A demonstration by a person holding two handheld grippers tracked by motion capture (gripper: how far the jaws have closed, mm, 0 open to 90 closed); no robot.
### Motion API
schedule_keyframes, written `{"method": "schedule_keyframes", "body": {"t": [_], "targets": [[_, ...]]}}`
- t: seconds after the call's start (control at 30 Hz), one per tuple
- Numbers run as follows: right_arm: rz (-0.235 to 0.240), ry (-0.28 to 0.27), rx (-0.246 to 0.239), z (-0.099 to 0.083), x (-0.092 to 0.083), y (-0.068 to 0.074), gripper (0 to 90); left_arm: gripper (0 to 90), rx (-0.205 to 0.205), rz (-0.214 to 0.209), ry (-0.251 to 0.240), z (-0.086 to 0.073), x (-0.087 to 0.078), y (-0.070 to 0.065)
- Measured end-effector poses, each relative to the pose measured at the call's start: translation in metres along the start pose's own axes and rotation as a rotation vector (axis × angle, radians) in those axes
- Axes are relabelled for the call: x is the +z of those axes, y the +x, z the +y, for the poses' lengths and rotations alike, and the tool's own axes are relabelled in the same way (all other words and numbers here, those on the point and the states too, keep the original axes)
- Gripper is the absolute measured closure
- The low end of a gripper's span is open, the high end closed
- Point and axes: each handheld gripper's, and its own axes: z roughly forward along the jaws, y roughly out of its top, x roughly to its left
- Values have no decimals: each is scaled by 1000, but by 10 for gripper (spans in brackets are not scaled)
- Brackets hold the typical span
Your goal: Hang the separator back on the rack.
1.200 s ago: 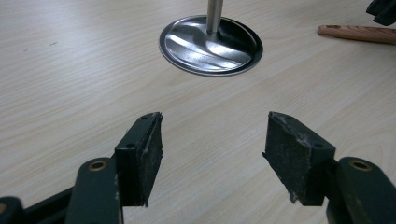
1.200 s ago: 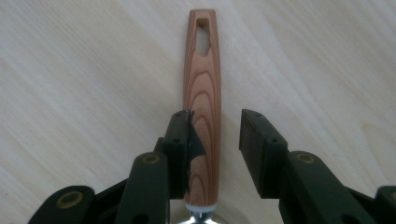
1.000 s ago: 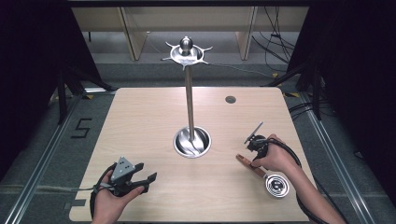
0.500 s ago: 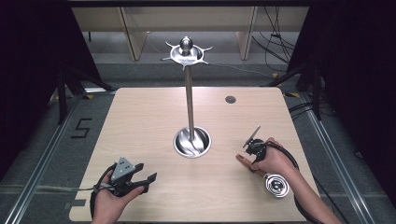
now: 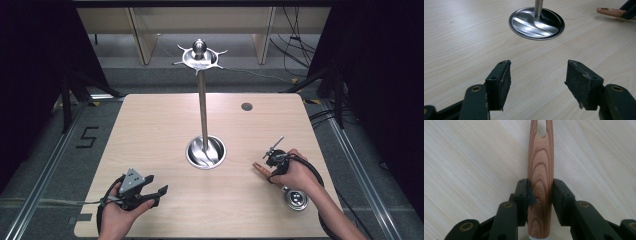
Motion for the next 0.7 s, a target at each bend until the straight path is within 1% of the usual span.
{"method": "schedule_keyframes", "body": {"t": [0.13,0.17,0.2,0.23,0.27,0.33,0.37,0.4,0.43,0.47,0.5,0.53,0.57,0.6,0.63,0.67,0.7], "targets": [[-8,-87,4,-8,-10,1,684,359,3,13,6,0,-1,0],[-12,-112,-4,-10,-11,0,683,359,16,11,16,0,-1,1],[-21,-124,14,-12,-14,1,683,359,14,10,14,0,-1,1],[-26,-143,11,-14,-15,2,683,359,22,6,16,0,-1,1],[-25,-168,12,-16,-18,3,684,359,7,-2,4,0,0,0],[-30,-215,13,-20,-23,4,684,359,9,0,4,0,0,0],[-35,-248,10,-23,-26,3,684,359,0,0,3,0,0,-1],[-33,-262,10,-24,-27,3,684,359,1,4,6,0,0,0],[-45,-289,-9,-26,-29,2,684,359,11,7,14,0,0,1],[-50,-316,-9,-28,-30,1,684,359,3,7,10,0,0,0],[-44,-341,-21,-29,-31,-1,685,359,11,8,14,0,-1,1],[-46,-350,6,-31,-34,1,685,359,2,3,4,0,0,0],[-57,-390,8,-33,-33,0,685,359,3,2,2,0,0,0],[-62,-415,27,-34,-34,1,685,359,4,3,2,0,0,0],[-48,-395,27,-36,-38,0,685,359,3,4,2,0,0,0],[-55,-429,40,-37,-38,0,685,359,4,2,3,0,0,0],[-52,-438,54,-38,-40,0,685,359,3,2,2,0,0,0]]}}
